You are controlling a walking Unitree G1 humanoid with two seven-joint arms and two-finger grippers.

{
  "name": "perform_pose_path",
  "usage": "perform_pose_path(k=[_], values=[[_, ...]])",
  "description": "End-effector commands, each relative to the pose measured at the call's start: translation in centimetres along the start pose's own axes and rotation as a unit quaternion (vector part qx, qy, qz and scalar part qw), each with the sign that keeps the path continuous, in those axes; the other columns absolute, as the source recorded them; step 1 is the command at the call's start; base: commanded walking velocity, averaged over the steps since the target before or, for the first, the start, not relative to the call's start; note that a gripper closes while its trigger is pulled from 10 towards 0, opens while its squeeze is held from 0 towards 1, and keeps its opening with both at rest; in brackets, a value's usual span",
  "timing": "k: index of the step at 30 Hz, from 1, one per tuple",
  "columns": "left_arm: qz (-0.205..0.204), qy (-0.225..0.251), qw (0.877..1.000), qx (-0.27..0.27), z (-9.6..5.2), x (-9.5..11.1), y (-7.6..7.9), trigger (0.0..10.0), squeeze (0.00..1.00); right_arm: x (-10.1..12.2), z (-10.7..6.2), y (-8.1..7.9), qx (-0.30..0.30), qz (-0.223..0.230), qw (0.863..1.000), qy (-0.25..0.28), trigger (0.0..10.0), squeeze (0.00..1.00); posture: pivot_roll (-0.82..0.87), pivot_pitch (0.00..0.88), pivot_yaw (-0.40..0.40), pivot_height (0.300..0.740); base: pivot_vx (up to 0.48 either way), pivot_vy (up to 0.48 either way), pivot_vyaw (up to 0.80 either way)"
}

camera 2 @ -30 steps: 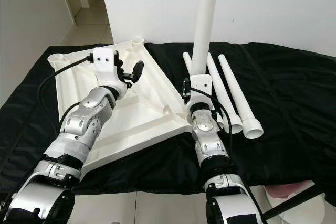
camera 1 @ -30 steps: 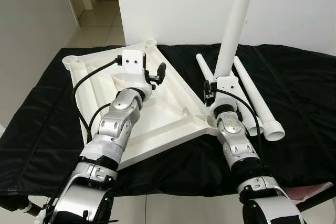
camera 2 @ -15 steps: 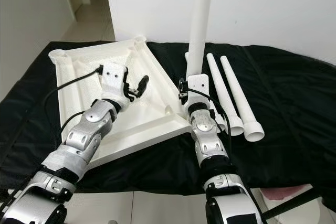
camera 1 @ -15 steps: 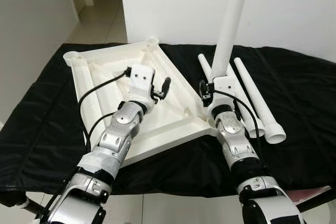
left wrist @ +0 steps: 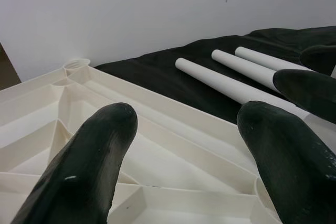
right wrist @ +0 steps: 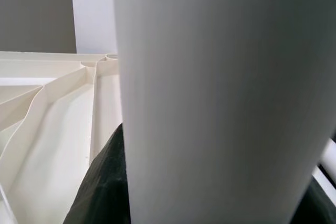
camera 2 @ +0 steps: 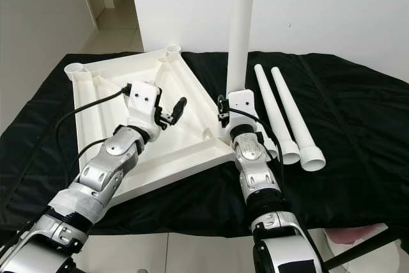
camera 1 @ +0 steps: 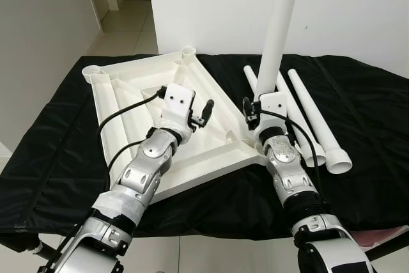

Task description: Building children table

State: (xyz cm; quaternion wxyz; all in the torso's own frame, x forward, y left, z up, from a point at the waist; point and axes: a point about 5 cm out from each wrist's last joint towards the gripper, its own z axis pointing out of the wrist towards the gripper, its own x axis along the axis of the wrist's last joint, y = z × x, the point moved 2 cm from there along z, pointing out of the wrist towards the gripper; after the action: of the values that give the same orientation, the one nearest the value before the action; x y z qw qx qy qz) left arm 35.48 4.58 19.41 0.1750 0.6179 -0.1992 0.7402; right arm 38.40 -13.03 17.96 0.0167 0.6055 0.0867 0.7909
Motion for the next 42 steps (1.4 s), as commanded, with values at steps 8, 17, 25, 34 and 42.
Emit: perform_pose_path(k=[8, 17, 25, 34, 42], values=[[0.001, -0.005, 0.983, -0.186, 0.0, 0.2, 3.0, 10.0, 0.0, 0.4, -0.5, -0.2, 0.009, -0.005, 1.0, 0.017, 10.0, 0.0, -0.01, 0.0, 0.08, 0.74, 0.0, 0.0, 0.0], [-0.001, -0.029, 0.972, -0.232, -1.2, -0.6, 3.6, 10.0, 0.0, 0.0, -1.3, -0.2, 0.025, -0.012, 1.0, 0.007, 10.0, 0.0, -0.03, 0.0, 0.073, 0.74, 0.0, 0.0, 0.0], [-0.005, -0.034, 0.966, -0.258, -1.7, -0.8, 4.5, 10.0, 0.0, 0.0, -2.1, 0.0, 0.037, -0.001, 0.999, 0.009, 10.0, 0.0, -0.04, 0.0, 0.08, 0.74, 0.0, 0.0, 0.0], [0.002, -0.031, 0.96, -0.278, -1.9, -0.5, 4.8, 10.0, 0.0, -0.3, -3.0, -0.7, 0.075, 0.011, 0.997, 0.001, 10.0, 0.0, -0.01, 0.0, 0.05, 0.74, 0.0, 0.0, 0.0], [0.005, -0.033, 0.965, -0.259, -2.1, -0.4, 4.0, 10.0, 0.0, -0.3, -2.5, -0.5, 0.075, 0.013, 0.997, -0.002, 10.0, 0.0, 0.04, 0.0, 0.025, 0.74, 0.0, 0.0, 0.0]])
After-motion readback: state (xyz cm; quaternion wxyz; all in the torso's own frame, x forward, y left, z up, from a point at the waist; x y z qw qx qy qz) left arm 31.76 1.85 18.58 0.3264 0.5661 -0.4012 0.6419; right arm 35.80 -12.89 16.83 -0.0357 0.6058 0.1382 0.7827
